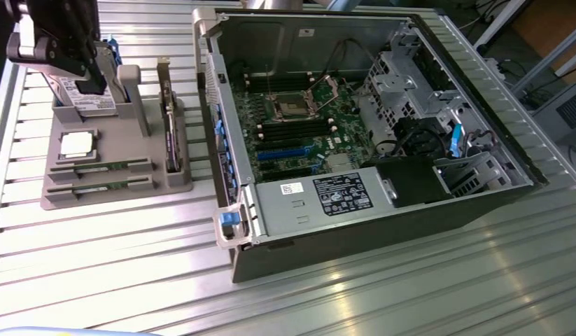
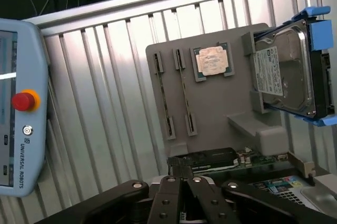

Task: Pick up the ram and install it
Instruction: 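Pick up the ram and move it above insertion slot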

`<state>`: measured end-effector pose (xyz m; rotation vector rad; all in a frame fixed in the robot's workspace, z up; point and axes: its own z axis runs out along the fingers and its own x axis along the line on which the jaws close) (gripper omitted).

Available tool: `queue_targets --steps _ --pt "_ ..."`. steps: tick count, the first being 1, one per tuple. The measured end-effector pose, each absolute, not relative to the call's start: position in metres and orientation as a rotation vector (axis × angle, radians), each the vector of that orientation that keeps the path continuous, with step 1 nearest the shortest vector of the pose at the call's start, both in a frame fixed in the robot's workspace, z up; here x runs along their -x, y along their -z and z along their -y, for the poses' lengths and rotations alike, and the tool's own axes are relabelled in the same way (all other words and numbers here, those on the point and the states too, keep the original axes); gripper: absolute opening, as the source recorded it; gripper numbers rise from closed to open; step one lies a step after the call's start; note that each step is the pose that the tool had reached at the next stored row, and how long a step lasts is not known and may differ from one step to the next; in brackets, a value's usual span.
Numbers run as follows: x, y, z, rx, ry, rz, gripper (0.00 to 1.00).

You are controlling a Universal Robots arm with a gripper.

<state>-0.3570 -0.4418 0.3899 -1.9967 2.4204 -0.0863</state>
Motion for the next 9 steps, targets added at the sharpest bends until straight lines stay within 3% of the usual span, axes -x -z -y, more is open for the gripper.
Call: queue_targets --steps 8,9 --pt "0.3570 -0.3900 0.4419 2.065 0.092 -2.365 0.11" --pt "0.3570 -0.3900 0.4422 2.065 0.092 -2.365 0.23"
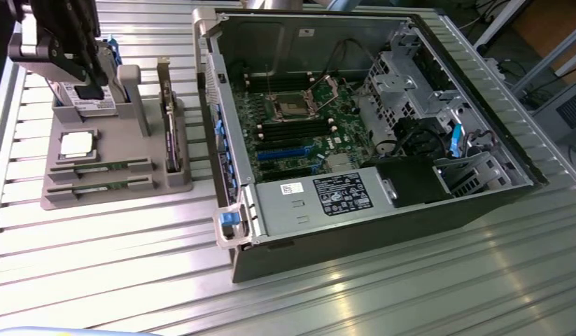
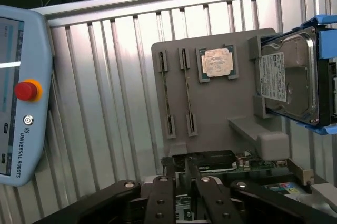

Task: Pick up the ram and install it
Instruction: 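Pick up the ram and move it above insertion slot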

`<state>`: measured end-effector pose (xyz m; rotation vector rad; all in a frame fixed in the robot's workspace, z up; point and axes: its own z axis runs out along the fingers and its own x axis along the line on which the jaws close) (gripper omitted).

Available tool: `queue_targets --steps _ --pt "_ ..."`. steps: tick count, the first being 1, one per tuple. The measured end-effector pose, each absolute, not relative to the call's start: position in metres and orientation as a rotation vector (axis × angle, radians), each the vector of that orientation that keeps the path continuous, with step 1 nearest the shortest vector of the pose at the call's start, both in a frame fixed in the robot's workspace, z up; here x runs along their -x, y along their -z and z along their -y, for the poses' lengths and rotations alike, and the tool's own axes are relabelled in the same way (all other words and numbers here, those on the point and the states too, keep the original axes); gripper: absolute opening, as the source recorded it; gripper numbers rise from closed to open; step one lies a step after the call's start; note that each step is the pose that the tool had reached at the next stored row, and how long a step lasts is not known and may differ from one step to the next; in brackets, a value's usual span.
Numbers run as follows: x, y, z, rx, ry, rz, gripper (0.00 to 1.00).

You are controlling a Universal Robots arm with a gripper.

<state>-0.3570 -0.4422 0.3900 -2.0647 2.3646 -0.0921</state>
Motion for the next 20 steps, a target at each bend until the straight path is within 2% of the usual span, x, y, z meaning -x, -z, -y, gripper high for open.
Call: queue_targets --steps 1,2,3,18,20 --pt "0.357 -0.390 0.442 2.065 0.092 -2.365 0.29" --pt "0.357 -0.390 0.442 2.065 0.092 -2.365 0.29" --pt "0.357 -0.390 0.442 2.065 0.092 -2.365 0.36" --pt "0.357 -0.372 0.444 2.065 0.092 -2.364 0.36" --pt "0.357 -0.370 0.445 2.059 0.070 -2.354 0.36"
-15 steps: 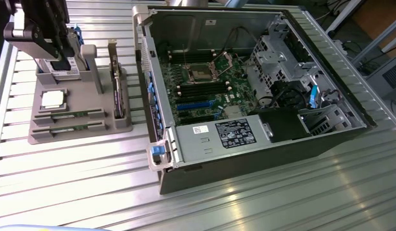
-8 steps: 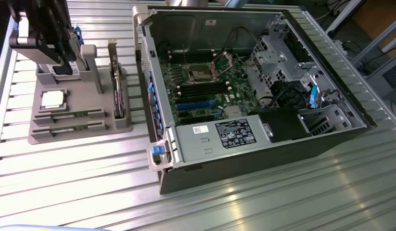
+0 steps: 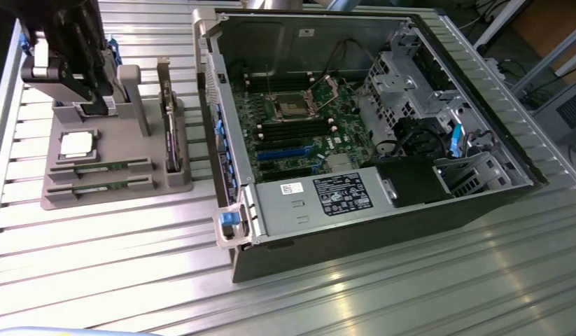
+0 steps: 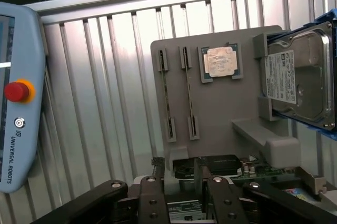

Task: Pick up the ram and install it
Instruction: 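Pick up the ram and move it above insertion slot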

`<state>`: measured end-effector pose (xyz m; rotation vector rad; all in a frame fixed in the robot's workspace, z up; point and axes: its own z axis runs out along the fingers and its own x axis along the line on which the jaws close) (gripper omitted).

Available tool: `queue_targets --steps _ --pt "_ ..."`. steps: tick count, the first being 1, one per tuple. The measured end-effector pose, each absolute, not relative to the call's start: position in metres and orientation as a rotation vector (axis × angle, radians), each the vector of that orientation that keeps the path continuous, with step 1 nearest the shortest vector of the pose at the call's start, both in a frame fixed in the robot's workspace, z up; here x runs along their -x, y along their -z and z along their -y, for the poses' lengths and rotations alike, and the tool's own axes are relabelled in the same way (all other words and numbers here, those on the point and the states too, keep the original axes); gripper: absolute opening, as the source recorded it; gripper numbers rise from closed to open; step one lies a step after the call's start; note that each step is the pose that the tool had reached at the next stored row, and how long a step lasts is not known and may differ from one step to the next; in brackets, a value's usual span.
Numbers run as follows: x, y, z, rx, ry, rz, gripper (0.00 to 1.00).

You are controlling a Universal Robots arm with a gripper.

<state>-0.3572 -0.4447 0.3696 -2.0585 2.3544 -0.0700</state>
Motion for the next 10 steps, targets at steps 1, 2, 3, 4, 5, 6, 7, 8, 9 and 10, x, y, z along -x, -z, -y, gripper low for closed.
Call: queue_targets --steps 1,2,3,4,5,6,7,8,9,10 --pt "0.3573 -0.3691 0.4451 2.051 0.048 -2.346 0.36" --pt "0.3572 -0.3685 0.4455 2.045 0.031 -2.338 0.36" --pt "0.3572 -0.3681 0.4457 2.040 0.017 -2.332 0.36" --pt "0.3572 -0.3672 0.4464 2.036 0.005 -2.327 0.36" --pt "0.3572 -0.3670 0.4469 2.038 0.004 -2.325 0.36" --pt "0.3572 -0.3666 0.4484 2.043 0.004 -2.320 0.36" --pt "0.3573 -0.3659 0.4498 2.050 0.004 -2.314 0.36" --pt "0.3572 -0.3654 0.4505 2.056 0.004 -2.309 0.36" --pt "0.3573 -0.3651 0.4509 2.064 0.008 -2.305 0.36" --pt "0.3572 -0.3647 0.4510 2.081 0.028 -2.306 0.36"
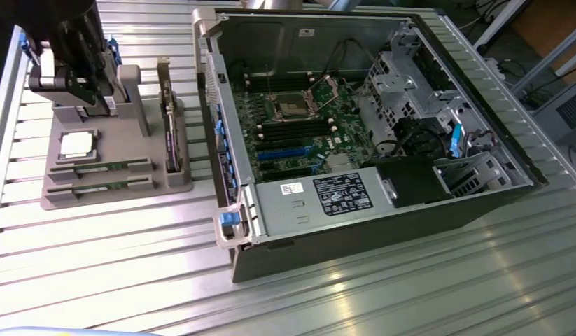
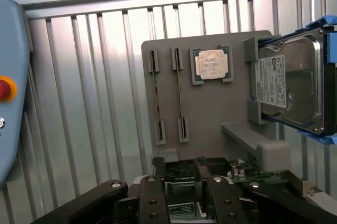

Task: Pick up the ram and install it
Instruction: 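Pick up the ram and move it above insertion slot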

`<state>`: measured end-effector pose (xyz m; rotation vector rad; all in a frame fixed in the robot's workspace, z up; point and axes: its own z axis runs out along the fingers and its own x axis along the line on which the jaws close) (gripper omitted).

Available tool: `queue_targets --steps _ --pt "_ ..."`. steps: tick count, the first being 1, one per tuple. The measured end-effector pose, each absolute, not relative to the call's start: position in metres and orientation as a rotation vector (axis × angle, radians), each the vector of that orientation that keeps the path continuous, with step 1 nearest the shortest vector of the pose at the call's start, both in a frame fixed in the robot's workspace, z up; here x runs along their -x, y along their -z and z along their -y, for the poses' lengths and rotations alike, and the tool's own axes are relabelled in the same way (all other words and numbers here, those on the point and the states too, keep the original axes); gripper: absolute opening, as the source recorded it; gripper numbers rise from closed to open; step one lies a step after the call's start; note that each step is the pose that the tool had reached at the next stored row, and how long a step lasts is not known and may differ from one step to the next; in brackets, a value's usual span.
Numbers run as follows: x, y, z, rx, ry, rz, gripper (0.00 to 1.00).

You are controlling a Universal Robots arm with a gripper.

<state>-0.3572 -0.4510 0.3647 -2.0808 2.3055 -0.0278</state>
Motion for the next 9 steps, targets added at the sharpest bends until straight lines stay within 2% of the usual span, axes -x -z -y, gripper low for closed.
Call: queue_targets --steps 1,2,9 --pt "0.3572 -0.3643 0.4510 2.103 0.057 -2.307 0.36" --pt "0.3572 -0.3636 0.4510 2.112 0.065 -2.305 0.36" --pt "0.3573 -0.3608 0.4518 2.138 0.066 -2.282 0.36"
